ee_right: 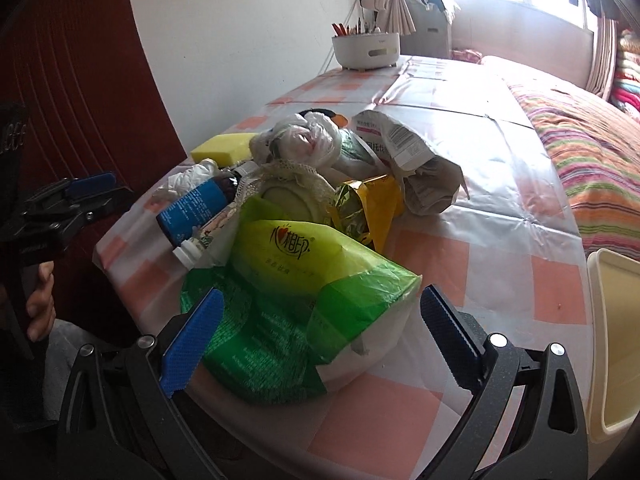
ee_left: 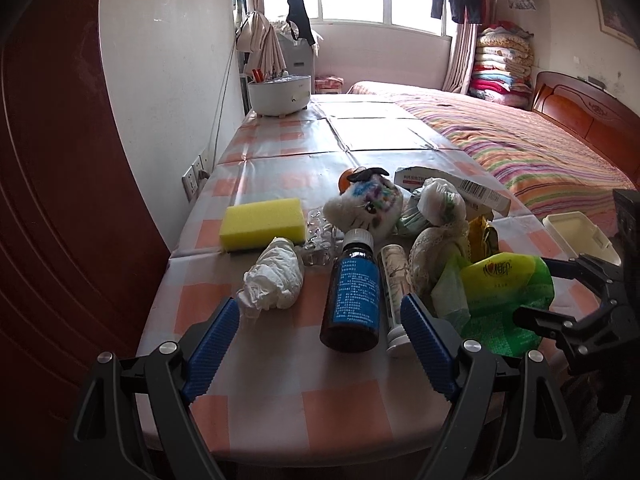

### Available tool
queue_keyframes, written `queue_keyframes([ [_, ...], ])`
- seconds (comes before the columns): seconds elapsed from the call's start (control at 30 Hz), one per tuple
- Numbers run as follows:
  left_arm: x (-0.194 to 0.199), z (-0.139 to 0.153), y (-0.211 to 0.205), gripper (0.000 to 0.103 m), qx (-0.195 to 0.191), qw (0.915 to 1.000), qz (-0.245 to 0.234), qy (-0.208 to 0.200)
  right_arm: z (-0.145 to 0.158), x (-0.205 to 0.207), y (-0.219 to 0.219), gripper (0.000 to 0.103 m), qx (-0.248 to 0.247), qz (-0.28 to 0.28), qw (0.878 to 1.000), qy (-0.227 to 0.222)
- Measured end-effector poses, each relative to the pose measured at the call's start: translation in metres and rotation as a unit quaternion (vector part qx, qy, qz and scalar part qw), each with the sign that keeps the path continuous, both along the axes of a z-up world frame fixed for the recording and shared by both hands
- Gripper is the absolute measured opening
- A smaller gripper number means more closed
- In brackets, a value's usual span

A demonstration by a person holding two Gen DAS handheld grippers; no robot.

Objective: Collect trash
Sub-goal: 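Move both tools toward the trash pile on the table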

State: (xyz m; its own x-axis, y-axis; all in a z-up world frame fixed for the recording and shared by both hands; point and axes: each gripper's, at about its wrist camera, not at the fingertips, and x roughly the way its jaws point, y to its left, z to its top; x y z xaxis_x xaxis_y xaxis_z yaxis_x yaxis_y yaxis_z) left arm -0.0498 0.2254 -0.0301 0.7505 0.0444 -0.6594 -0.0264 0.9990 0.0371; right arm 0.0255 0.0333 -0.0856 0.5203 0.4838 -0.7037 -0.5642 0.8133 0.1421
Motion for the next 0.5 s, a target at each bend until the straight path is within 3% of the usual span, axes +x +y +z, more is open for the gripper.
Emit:
queue_keyframes([
  [0.1,0.002,-0.004,0.001,0.081,-0.002,0.9999,-0.006,0.009,-0.005,0.002,0.007,0.095,-0.013,0.006,1.0,0.004],
  [0.2,0.004,-0.006,0.004,0.081,-0.012,0.9998,-0.009,0.014,-0.012,0.007,0.008,0.075,-0.016,0.013,1.0,0.016],
  [0.3,0.008,-0.008,0.006,0.08,-0.024,0.9994,-0.009,0.021,-0.012,0.011,0.004,0.065,-0.005,0.014,1.0,0.024],
  [0.4,0.015,-0.012,0.005,0.08,-0.031,0.9989,-0.017,0.033,-0.009,0.012,-0.001,0.043,0.015,0.021,0.999,0.027],
  [0.5,0.026,-0.019,0.003,0.08,-0.024,0.9982,-0.022,0.05,-0.007,0.01,-0.005,0.034,0.027,0.022,0.999,0.023],
])
